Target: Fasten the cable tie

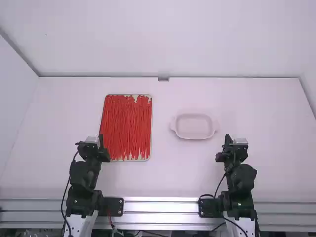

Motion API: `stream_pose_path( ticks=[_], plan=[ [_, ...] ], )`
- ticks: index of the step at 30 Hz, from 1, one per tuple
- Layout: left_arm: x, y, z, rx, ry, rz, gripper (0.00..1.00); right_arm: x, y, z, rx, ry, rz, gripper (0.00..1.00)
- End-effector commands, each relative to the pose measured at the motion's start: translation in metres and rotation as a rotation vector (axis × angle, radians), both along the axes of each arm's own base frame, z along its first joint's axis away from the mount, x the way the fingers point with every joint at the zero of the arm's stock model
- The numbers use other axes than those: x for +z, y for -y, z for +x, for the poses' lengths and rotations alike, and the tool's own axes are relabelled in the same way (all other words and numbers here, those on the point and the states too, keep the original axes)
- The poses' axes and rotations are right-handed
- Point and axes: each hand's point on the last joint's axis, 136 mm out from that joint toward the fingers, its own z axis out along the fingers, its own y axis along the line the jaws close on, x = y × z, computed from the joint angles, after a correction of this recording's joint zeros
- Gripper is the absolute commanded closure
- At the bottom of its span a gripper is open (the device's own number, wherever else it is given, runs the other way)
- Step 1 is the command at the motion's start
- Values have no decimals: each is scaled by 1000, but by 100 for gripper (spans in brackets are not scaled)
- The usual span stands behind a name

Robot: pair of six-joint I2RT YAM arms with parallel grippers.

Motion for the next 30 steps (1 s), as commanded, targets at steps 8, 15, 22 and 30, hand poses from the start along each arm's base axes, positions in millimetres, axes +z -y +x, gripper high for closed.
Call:
stream_pose_path(
  ticks=[8, 15, 22, 30],
  plan=[
    [3, 1, 0, -3, -10, -4, 97, 3, -1, 0, 4, -4, 2, 97],
    [7, 5, 0, -30, -58, -8, 92, 7, -5, 2, 25, -38, 5, 92],
    [6, 11, 4, -55, -148, -16, 82, 9, -14, 8, 64, -110, 6, 82],
    [4, 19, 14, -83, -243, -20, 69, 11, -25, 21, 112, -206, 10, 69]
  ],
)
